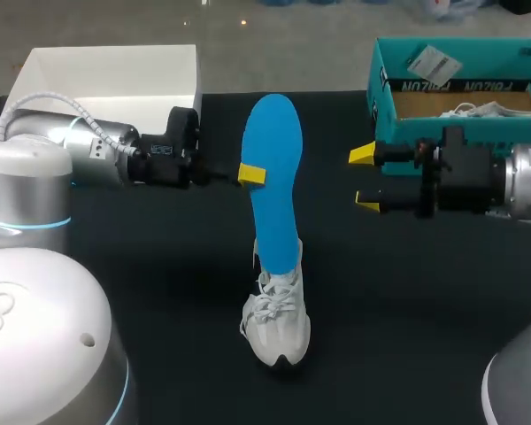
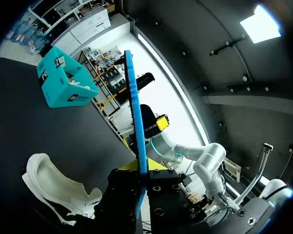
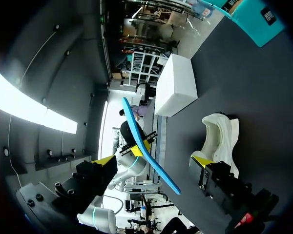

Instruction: Take the shoe out of the shoebox, open the shoe tongue, remove and reinsert the insole, then place the shoe into the shoebox

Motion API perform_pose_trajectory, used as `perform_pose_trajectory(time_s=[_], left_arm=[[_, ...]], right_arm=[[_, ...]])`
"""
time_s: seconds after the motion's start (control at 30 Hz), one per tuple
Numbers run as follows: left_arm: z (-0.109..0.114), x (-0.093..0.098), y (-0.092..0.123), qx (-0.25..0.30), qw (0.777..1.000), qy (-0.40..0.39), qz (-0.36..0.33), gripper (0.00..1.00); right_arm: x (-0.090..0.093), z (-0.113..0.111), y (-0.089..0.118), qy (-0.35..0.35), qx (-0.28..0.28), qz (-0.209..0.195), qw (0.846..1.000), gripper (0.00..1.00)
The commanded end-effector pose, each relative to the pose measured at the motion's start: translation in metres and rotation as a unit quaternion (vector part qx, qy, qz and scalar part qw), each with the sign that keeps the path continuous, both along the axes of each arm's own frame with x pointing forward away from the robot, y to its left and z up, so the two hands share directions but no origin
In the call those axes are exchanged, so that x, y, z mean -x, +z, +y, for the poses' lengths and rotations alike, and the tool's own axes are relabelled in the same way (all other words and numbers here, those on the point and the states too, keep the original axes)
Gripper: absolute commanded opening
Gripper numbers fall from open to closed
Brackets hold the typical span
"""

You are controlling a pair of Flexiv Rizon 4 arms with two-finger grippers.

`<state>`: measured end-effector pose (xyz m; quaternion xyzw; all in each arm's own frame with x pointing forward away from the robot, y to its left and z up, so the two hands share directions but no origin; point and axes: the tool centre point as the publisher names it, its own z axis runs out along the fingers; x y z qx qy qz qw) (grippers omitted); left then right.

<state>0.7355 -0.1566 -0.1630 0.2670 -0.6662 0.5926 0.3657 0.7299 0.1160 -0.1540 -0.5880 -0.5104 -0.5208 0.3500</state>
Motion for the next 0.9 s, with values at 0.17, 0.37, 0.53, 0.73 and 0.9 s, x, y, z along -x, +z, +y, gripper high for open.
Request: perform_pose_trajectory(time_s=[0.17,0.37,0.53,0.73,0.9], left_arm=[[0.007,-0.011,0.009,0.016,0.959,0.039,-0.281,0.0],[0.006,-0.014,0.012,0.049,0.948,0.02,-0.315,0.0],[0.006,-0.014,0.012,0.049,0.948,0.02,-0.315,0.0],[0.006,-0.014,0.012,0.049,0.948,0.02,-0.315,0.0],[0.007,-0.015,0.019,0.036,0.862,0.0,-0.506,0.0]], right_arm=[[0.0,0.002,-0.001,-0.002,0.0,0.0,1.0,1.0],[0.0,0.002,-0.001,-0.002,0.0,0.0,1.0,1.0],[0.0,0.002,-0.001,-0.002,0.0,0.0,1.0,1.0],[0.0,0.002,-0.001,-0.002,0.0,0.0,1.0,1.0],[0.0,0.002,-0.001,-0.002,0.0,0.0,1.0,1.0]])
